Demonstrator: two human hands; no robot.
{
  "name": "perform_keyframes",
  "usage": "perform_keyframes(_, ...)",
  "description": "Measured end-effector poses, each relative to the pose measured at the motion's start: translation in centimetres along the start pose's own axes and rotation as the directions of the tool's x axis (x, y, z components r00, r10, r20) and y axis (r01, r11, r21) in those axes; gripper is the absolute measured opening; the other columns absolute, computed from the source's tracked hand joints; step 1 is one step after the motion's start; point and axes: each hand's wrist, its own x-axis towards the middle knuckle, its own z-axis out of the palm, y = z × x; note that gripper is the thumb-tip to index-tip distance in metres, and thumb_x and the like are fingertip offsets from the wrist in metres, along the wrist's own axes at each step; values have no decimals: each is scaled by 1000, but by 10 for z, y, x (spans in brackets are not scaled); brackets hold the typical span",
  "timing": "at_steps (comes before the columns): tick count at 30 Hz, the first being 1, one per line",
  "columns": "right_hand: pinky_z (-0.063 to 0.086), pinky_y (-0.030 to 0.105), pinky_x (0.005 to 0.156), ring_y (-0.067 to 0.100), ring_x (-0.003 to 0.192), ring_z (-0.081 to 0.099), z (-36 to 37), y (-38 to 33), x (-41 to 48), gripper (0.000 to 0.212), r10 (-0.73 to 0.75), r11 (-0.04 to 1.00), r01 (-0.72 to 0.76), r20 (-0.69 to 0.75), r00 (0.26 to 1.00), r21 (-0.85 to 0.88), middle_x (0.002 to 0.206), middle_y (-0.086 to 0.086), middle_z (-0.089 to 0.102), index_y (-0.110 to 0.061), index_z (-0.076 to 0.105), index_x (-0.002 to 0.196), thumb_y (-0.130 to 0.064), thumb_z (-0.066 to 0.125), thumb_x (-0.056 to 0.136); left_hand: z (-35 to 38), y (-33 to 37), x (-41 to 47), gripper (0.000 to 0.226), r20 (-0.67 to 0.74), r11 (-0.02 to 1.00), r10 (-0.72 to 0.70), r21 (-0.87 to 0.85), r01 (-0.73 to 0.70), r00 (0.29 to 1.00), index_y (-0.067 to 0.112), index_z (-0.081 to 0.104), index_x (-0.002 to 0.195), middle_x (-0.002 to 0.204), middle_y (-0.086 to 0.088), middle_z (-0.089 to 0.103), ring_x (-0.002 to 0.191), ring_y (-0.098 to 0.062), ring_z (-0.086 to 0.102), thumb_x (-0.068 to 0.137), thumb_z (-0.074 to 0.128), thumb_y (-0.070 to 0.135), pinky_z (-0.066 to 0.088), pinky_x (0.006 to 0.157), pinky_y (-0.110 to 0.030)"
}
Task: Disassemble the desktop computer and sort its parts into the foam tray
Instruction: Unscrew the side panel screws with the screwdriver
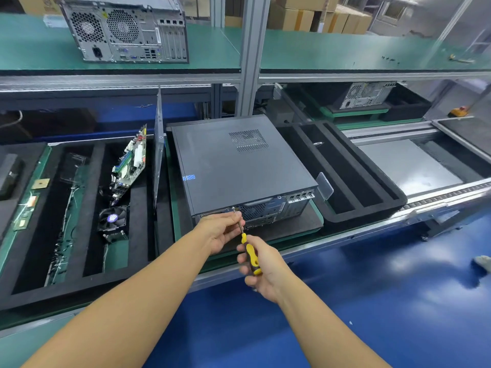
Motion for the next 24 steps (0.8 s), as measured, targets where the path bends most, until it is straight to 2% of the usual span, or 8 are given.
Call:
perform_keyframes(4, 28, 21, 37, 13, 47, 47, -2, -3, 0, 27, 6, 999, -8, 45, 999, 40, 65, 3, 59, -7, 67, 95, -26, 48, 98, 1, -2, -2, 7, 21, 998, 7, -60, -6, 1000, -4, 66, 97, 77, -13, 74, 68, -19, 73, 91, 62, -5, 59, 57, -26)
perform_keyframes(8, 32, 22, 39, 14, 51, 54, -3, 1, 6, 10, -102, 994, 101, -18, 995, -44, 69, 3, 60, -12, 59, 94, -22, 59, 95, 1, -1, -3, 11, 76, 996, 5, -89, 2, 997, -5, 65, 102, 86, -16, 76, 76, -21, 75, 94, 57, -4, 59, 60, -28)
perform_keyframes(12, 33, 22, 39, 14, 52, 56, -4, 5, 10, 12, -141, 988, 138, -48, 989, -66, 72, 3, 61, -17, 56, 92, -19, 68, 89, -1, -1, -1, 20, 124, 989, -3, -146, 21, 992, -6, 62, 114, 98, -18, 75, 86, -23, 75, 97, 56, 1, 60, 63, -28)
perform_keyframes(17, 32, 22, 39, 11, 50, 51, -5, 7, 13, 15, -159, 984, 152, -67, 985, -95, 73, 3, 61, -17, 56, 94, -21, 70, 88, 7, -1, 0, 22, 51, 979, -15, -201, 25, 999, -2, 65, 100, 84, -14, 75, 76, -19, 75, 94, 65, 19, 59, 58, -27)
perform_keyframes(20, 32, 22, 39, 10, 49, 50, -7, 5, 12, 16, -171, 980, 161, -72, 983, -120, 73, 2, 60, -17, 57, 96, -21, 70, 88, 11, -4, 2, 19, 4, 980, -7, -198, 8, 1000, -1, 65, 99, 79, -11, 76, 72, -17, 75, 95, 62, 17, 59, 56, -26)
perform_keyframes(24, 32, 22, 40, 10, 49, 48, -12, 3, 11, 14, -171, 971, 155, -74, 983, -180, 73, 2, 60, -17, 56, 94, -21, 67, 88, 10, -7, 1, 17, 24, 979, 15, -205, -10, 1000, -1, 64, 102, 83, -11, 76, 75, -17, 75, 98, 58, 14, 59, 58, -26)
